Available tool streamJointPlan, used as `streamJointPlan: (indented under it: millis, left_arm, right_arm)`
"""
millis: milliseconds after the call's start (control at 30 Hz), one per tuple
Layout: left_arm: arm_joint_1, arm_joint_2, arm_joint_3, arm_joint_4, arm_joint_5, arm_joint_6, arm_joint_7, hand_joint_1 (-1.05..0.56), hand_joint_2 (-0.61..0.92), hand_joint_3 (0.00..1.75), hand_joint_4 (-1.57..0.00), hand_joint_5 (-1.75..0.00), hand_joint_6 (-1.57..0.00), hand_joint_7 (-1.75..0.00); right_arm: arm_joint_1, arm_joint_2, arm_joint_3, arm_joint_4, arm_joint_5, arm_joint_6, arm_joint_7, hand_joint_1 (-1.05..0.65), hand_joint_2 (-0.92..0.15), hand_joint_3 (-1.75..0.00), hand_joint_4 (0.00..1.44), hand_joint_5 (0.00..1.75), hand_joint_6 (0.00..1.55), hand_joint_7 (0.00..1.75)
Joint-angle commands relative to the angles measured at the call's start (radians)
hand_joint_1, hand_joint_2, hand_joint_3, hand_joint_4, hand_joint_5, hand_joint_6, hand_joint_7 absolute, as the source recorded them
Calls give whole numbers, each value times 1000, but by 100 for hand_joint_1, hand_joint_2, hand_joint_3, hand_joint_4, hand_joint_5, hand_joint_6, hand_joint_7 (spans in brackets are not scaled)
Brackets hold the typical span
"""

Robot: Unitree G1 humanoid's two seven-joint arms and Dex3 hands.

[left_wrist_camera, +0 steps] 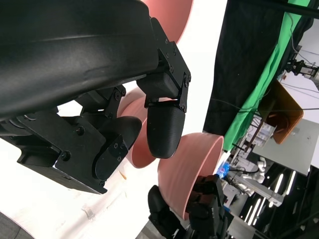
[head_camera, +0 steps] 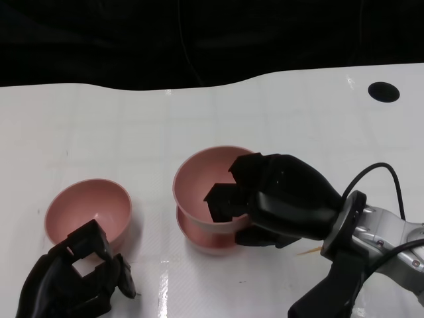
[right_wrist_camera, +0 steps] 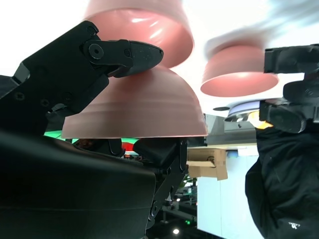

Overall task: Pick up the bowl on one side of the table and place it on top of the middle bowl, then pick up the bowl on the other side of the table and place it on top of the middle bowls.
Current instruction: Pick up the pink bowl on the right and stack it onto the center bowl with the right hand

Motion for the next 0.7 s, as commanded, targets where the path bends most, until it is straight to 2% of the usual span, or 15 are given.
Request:
streamJointPlan:
  millis: [33,333,567,700]
  left_arm:
    - [0,11,5,11,11,-22,10,-3,53,131,-83,-175,-70,-174]
    - [-1,9,2,23,7,-34,3,-3,56,128,-83,-175,-70,-171]
    - [0,9,-6,21,11,-40,9,-4,55,127,-83,-175,-73,-170]
    - [-1,10,-7,21,9,-40,11,-4,54,129,-84,-175,-75,-169]
  right_arm:
    - [-29,3,9,32,-9,-4,-35,-20,-59,-76,91,175,62,170]
    - [-53,9,33,100,-34,-4,-96,-20,-59,-76,92,175,66,162]
    - [-55,8,43,110,-27,-3,-80,-20,-61,-75,90,175,65,161]
    - [-53,12,50,111,-32,3,-78,-20,-60,-72,89,175,63,166]
